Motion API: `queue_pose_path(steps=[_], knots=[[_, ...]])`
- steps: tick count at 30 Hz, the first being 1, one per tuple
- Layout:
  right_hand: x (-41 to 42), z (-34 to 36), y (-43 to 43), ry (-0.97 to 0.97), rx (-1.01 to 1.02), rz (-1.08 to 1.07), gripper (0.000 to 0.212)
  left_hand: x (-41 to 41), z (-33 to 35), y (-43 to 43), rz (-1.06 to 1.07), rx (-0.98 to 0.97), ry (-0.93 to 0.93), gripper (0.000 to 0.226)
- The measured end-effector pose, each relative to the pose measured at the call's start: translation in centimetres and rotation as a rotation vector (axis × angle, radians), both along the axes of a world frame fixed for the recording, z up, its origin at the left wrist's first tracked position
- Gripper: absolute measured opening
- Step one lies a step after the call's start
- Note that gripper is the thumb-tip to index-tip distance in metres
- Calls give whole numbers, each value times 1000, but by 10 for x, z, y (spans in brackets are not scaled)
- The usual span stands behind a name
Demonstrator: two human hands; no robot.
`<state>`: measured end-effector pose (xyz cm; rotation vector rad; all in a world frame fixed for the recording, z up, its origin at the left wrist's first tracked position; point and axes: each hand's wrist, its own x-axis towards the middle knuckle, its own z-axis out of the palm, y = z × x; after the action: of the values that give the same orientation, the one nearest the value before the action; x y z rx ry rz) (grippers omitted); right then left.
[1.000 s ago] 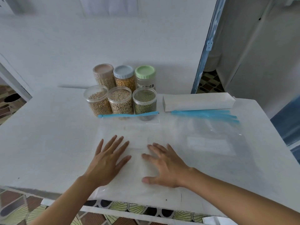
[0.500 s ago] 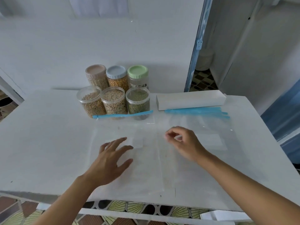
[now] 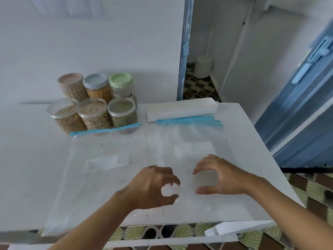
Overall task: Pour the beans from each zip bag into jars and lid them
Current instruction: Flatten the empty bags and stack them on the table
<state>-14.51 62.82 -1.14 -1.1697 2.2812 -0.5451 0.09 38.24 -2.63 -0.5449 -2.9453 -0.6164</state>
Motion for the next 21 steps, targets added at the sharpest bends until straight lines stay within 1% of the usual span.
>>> queue_pose_path(steps=[2,5,6,8,10,12,13,15,17,19,21], knots=[[-8,-8,19,66,-45,-8,51,-4,4,1,41,84,-12,23],[-21,-19,38,154,-149,-32,25,-10,5,-3,88,147,-12,11],[-24,-22,44,207,-184,-40,21,-10,5,-5,117,184,-12,8],[-30,-28,54,330,-233,-78,25,-11,6,-6,219,286,-25,7],[-36,-31,63,401,-279,-172,27,-13,9,-7,393,444,-97,10],[-40,-30,67,369,-331,-329,24,-14,11,-5,519,531,-155,9],[-40,-29,67,313,-367,-399,24,-14,12,-2,539,526,-155,10],[-38,-28,63,150,-457,-477,31,-15,14,5,556,455,-178,11],[-34,-25,57,19,-567,-526,39,-17,17,10,625,480,-254,12],[-30,-22,53,25,-639,-532,37,-20,21,13,712,535,-285,12],[-28,-20,50,42,-673,-512,33,-23,22,14,796,497,-217,13]])
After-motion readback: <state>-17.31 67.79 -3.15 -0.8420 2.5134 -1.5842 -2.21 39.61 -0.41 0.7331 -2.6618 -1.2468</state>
